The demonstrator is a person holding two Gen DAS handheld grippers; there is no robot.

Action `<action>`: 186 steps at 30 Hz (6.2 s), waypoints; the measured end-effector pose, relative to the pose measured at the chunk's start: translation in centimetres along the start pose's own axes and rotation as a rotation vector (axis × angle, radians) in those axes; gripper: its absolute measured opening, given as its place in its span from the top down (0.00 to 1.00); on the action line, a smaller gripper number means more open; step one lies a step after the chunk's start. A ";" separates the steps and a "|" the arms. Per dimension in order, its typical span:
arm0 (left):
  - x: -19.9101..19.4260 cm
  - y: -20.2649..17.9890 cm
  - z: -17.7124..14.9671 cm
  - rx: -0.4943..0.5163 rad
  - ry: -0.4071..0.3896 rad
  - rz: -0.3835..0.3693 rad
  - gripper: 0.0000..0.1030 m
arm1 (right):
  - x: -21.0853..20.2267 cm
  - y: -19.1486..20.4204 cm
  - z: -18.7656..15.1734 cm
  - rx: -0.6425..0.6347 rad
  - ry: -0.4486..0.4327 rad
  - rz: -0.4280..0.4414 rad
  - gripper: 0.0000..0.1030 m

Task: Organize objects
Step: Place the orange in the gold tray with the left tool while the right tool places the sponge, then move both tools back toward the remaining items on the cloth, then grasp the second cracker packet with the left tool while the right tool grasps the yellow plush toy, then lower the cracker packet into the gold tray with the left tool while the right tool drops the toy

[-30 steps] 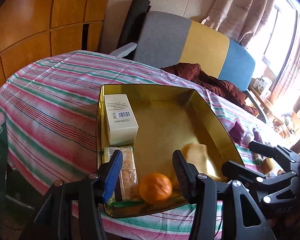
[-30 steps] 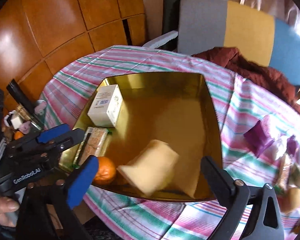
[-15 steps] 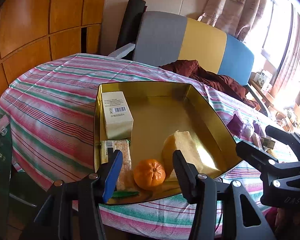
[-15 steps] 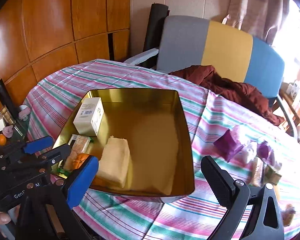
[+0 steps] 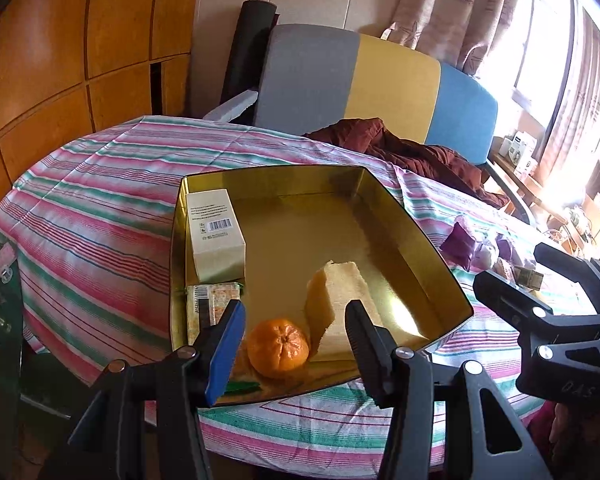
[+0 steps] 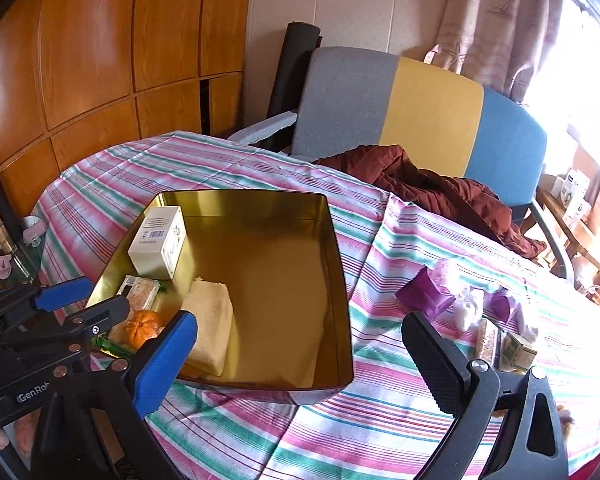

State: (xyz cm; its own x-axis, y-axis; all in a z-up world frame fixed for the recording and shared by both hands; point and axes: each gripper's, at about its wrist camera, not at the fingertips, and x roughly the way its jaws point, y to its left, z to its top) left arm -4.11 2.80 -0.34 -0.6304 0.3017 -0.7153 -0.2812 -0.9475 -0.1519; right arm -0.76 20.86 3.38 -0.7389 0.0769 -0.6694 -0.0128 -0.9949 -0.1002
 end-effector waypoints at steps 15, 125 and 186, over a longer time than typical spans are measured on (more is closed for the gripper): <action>0.1 -3.9 0.5 0.097 0.007 -0.038 0.49 | -0.2 -3.7 -1.2 0.076 0.004 -0.057 0.00; 20.6 -36.7 0.8 0.572 0.318 -0.316 0.56 | -4.6 -36.1 -15.6 0.993 0.079 -0.183 0.00; 4.3 3.3 3.1 -0.086 0.013 -0.042 0.56 | 7.5 -7.1 3.2 0.202 0.207 0.247 0.63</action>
State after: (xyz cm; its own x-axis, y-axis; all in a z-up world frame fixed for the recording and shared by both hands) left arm -9.91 1.32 -1.79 -0.6097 0.3407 -0.7157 -0.2439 -0.9398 -0.2395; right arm -8.32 28.27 1.42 -0.5851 -0.1759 -0.7917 0.0007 -0.9763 0.2164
